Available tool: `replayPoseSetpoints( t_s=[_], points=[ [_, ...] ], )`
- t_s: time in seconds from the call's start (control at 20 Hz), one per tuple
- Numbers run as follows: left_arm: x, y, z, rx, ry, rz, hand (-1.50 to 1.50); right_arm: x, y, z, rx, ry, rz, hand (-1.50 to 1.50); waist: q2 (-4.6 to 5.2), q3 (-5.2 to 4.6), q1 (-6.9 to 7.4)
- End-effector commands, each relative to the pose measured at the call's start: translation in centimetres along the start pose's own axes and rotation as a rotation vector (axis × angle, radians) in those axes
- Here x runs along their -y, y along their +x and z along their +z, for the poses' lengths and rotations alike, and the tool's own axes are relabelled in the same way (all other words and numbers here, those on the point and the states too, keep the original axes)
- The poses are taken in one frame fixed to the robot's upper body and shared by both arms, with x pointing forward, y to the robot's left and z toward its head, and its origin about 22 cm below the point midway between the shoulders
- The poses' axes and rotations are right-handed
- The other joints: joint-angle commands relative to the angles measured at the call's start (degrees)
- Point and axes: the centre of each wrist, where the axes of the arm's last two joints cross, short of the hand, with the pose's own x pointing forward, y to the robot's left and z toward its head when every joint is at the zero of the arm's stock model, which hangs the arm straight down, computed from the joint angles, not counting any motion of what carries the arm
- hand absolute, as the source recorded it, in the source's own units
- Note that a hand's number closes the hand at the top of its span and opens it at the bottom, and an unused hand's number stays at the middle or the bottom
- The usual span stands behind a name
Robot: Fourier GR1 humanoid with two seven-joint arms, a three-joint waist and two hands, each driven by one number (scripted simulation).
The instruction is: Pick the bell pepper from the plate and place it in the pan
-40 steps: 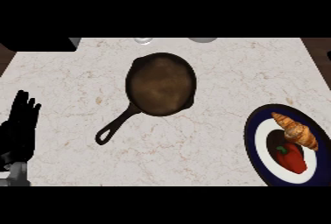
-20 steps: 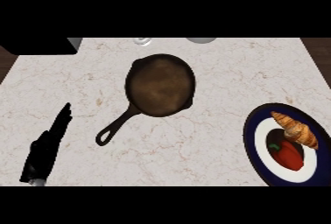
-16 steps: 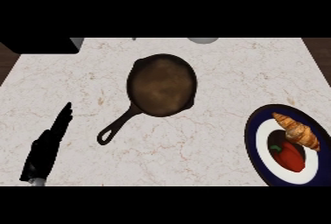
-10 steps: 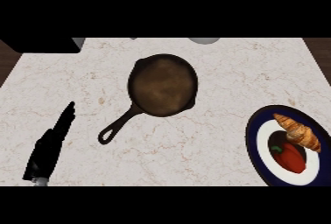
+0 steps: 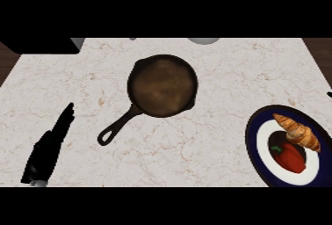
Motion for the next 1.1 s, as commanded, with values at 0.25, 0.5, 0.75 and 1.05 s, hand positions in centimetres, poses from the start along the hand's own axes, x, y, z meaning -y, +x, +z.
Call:
replayPoseSetpoints(
  t_s=[0.25,0.5,0.75,1.05],
  points=[
    [-0.4,-0.2,-0.7,0.005,0.001,-0.006,0.0,-2.5,3.9,-2.5,-0.129,0.149,0.192,-1.5,0.04,-0.02,-0.2],
    [-1.5,-0.8,0.7,-0.017,-0.007,-0.008,0.0,-4.4,5.0,-2.5,-0.197,0.217,0.262,-1.5,-0.11,0.0,-0.09],
    [-0.5,-2.0,0.1,-0.002,-0.001,-0.009,0.0,-5.0,4.4,-2.3,-0.219,0.224,0.263,-1.5,0.0,0.02,-0.2],
    [1.2,0.1,0.3,0.005,0.005,0.002,0.0,-6.0,4.7,-3.5,-0.273,0.242,0.329,-1.5,0.03,0.05,-0.01]
  ],
)
